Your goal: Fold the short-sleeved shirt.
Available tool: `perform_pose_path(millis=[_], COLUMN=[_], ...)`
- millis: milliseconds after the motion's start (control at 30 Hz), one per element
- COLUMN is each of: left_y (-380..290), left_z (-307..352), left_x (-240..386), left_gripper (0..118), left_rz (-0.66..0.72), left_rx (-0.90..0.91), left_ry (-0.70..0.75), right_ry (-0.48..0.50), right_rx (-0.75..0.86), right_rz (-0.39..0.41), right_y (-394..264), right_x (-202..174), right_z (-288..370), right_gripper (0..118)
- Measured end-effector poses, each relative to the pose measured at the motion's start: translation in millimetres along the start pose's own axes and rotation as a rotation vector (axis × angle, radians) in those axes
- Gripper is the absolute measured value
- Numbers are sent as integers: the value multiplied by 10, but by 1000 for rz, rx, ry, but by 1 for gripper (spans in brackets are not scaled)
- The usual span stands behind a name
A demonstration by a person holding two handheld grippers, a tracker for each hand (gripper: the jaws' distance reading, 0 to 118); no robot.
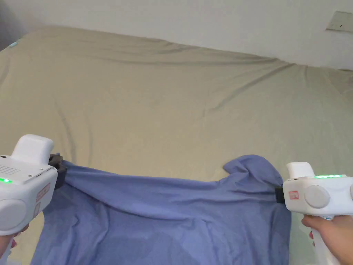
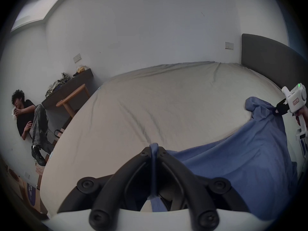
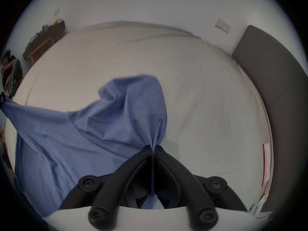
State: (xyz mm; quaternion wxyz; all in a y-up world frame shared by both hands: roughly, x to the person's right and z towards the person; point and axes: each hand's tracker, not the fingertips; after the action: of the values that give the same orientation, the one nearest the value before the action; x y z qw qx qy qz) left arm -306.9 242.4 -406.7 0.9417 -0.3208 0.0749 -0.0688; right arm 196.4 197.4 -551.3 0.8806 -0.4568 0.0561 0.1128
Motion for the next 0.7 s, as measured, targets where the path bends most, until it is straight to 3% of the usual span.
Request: perform_pose_path(millis=[267, 500, 700], left_y=[365, 756, 1007], left_z=[840, 1789, 2546], left_x=[-144, -310, -415], left_gripper=[3, 3, 3], left_rz=[9, 31, 56], left_rx=[167, 390, 565], left_ry=[54, 117, 154], right_ry=[-42, -179, -304], right_rx=[367, 686, 865], right_rz=[-31, -35, 21], right_y=[-70, -260, -355], right_x=[217, 146, 74], right_z=[1790, 3176, 3968], right_gripper=[2, 2, 2])
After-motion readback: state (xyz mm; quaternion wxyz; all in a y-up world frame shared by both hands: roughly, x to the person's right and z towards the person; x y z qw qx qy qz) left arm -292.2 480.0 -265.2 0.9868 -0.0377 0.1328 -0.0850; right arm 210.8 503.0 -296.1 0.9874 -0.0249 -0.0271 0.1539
